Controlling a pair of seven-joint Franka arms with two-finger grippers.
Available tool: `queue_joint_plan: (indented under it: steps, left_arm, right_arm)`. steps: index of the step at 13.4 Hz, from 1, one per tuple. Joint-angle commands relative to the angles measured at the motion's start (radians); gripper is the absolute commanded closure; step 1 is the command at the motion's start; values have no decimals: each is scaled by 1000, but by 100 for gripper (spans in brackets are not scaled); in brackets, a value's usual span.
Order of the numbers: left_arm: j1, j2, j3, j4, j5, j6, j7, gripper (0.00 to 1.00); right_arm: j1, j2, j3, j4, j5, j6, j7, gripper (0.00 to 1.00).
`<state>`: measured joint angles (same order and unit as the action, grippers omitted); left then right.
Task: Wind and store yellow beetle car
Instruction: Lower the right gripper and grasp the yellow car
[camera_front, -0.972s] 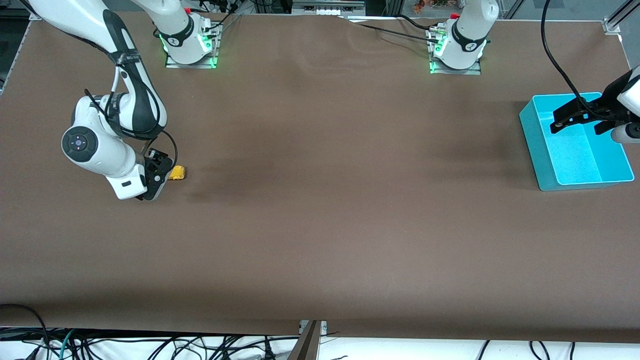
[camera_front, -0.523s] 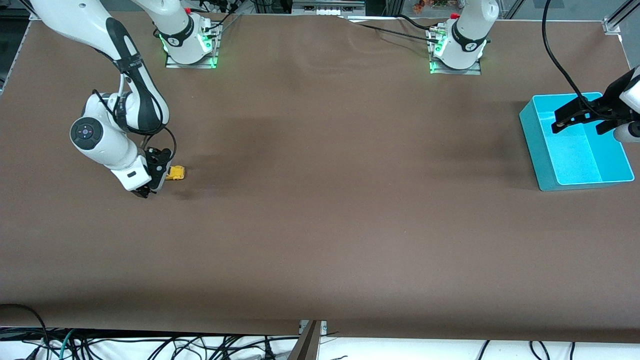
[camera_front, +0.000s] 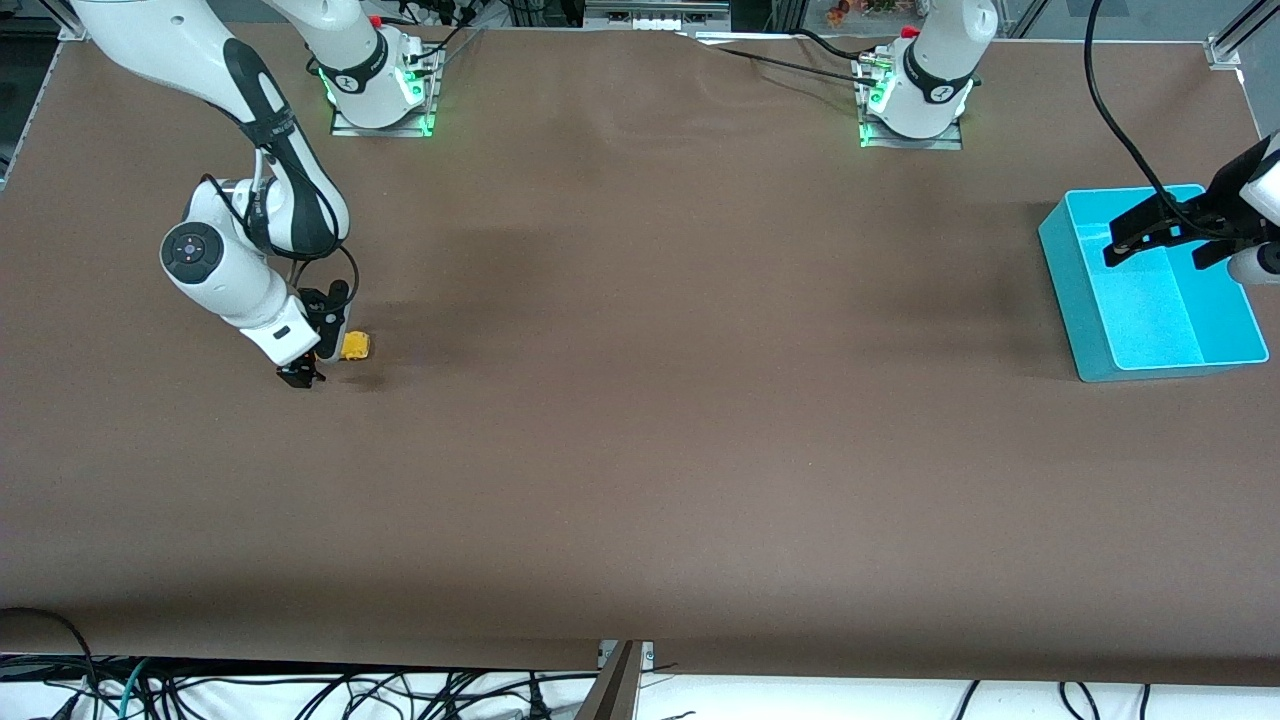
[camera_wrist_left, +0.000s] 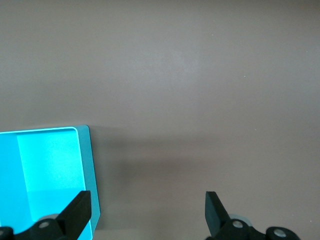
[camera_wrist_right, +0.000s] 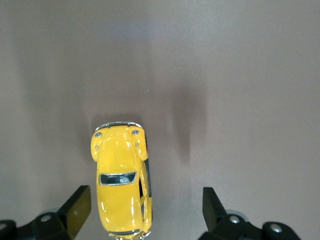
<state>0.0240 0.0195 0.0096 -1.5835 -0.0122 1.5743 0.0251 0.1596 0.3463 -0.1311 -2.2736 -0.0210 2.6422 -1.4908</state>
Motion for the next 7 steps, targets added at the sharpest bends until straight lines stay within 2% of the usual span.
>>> queue_joint_plan:
  steps: [1,6,7]
  left_arm:
    - [-1,10,1,30,-3,-19,-10,0]
    - [-1,10,1,30,-3,-19,-10,0]
    - [-1,10,1,30,-2,-19,-10,0]
  right_arm:
    - [-8,-21,7,-30,-2,18,-60,2]
    - [-8,-24,7,-61,-2,38,-97,2]
    - [-8,-23,5,-63,-2,42,-101,6]
